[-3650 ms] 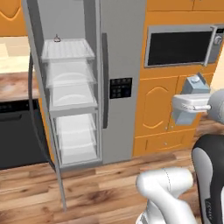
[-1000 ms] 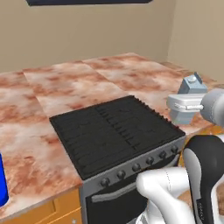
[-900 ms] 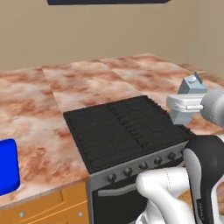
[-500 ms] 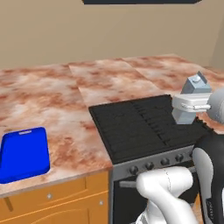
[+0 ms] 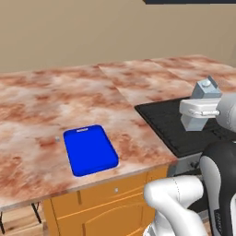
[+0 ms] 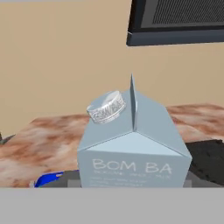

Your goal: Take out the milk from the fridge and place it on the tray on the counter. Then take the sugar cube near the tray and place it in the tray.

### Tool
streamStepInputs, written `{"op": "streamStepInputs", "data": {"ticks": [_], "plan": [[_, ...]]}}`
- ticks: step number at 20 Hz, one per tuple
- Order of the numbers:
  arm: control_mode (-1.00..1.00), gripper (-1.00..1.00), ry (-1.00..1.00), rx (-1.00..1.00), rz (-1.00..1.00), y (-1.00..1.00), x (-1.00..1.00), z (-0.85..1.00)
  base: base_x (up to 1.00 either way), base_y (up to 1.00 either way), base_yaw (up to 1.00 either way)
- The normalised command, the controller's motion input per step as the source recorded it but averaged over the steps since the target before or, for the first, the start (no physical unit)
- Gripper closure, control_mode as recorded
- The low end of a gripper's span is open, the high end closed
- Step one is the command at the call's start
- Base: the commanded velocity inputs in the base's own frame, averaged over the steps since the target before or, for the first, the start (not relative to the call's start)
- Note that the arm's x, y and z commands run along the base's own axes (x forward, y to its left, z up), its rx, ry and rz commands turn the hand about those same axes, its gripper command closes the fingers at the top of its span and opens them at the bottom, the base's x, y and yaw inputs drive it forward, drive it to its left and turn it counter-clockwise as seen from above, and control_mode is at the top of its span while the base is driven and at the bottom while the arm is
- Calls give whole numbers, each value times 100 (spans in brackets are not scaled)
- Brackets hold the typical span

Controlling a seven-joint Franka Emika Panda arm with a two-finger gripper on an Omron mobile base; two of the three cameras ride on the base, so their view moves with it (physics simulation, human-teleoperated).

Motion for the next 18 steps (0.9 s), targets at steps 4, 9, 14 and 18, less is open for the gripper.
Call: {"op": "streamStepInputs", "data": {"ticks": [4, 9, 14, 18], "plan": [[100, 100, 0, 0, 0, 0, 0, 0, -2, 100, -3], [100, 100, 0, 0, 0, 0, 0, 0, 0, 95, 0], [100, 100, 0, 0, 0, 0, 0, 0, 10, 9, 9], [100, 100, 0, 0, 0, 0, 0, 0, 9, -91, 5]]}}
